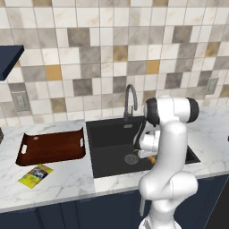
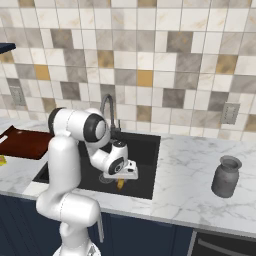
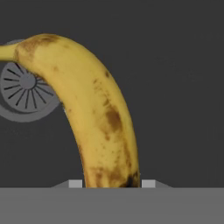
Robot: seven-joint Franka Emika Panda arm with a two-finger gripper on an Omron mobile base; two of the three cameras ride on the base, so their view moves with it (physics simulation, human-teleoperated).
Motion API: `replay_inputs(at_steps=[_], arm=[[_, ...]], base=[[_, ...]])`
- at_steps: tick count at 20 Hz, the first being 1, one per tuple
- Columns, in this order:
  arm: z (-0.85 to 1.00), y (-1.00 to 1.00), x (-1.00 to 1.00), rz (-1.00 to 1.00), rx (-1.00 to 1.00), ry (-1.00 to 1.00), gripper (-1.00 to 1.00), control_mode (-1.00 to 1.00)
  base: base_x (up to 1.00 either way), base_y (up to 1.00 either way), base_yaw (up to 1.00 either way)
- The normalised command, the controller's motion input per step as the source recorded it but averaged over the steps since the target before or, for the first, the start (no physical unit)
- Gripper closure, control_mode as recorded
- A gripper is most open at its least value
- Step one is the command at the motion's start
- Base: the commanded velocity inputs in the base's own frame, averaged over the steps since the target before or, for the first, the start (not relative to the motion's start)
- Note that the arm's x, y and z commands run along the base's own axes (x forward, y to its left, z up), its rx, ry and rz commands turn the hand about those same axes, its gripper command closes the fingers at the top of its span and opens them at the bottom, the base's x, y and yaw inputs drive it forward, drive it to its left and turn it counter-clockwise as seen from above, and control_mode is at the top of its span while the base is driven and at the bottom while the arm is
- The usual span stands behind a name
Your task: Pick up all produce items and place them in the sink. Turn on the sink faucet to wash them. Then turn the sink off and put them in the tray.
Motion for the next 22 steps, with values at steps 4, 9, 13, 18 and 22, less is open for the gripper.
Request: replay_inputs(at_steps=[4,9,13,18,22], arm=[[-0.16,0.01,0.11,0.0,0.0,0.01,1.0,-1.0],[-0.21,0.03,0.08,0.0,0.0,0.01,1.0,-1.0],[-0.2,0.01,0.17,0.0,0.0,0.01,1.0,-1.0],[-0.15,0.01,0.26,0.01,0.0,0.04,1.0,-1.0],[-0.15,0.03,0.27,0.01,0.0,0.05,1.0,-1.0]], base=[[0.0,0.0,0.0],[0.0,0.0,0.0],[0.0,0.0,0.0],[0.0,0.0,0.0],[0.0,0.0,0.0]])
